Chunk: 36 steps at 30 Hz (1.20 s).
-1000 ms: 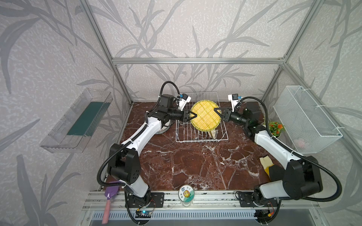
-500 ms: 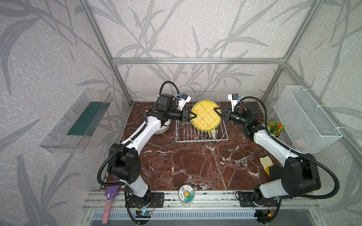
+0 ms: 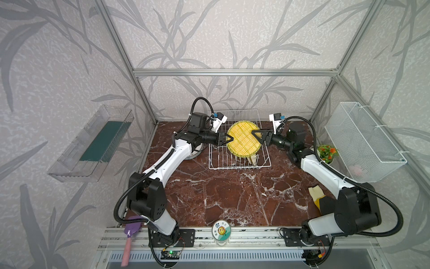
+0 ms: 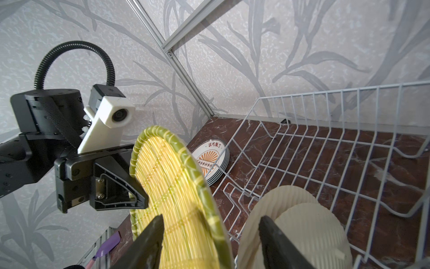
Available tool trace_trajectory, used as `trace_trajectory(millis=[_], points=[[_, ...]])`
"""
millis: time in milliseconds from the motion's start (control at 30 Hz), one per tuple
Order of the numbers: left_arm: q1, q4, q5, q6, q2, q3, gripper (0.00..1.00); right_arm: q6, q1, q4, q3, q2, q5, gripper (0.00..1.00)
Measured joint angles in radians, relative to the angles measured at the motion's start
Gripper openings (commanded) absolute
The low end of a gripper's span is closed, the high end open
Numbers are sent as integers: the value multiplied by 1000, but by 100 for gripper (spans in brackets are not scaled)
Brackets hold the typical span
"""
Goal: Unload the plates from the dish rack
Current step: Place a plate at the middle-left of the table.
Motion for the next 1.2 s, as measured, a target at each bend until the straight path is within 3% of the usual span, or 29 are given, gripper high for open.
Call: trace_trajectory(millis=[33, 333, 567, 900, 1200], points=[[3, -5, -10, -3, -10, -1, 0, -11, 0, -18, 0, -13, 8, 100], [29, -51, -173, -78, -171, -39, 0, -195, 0, -215, 18, -185, 51, 99], [88, -122, -391, -186, -355, -149, 0, -335, 0, -318, 11, -298, 77, 99], [194, -336, -698, -369, -605, -330, 0, -354, 1, -354, 0, -313, 85, 99], [296, -475, -777, -443, -776, -380, 0, -347, 7, -364, 0, -315, 85, 99]])
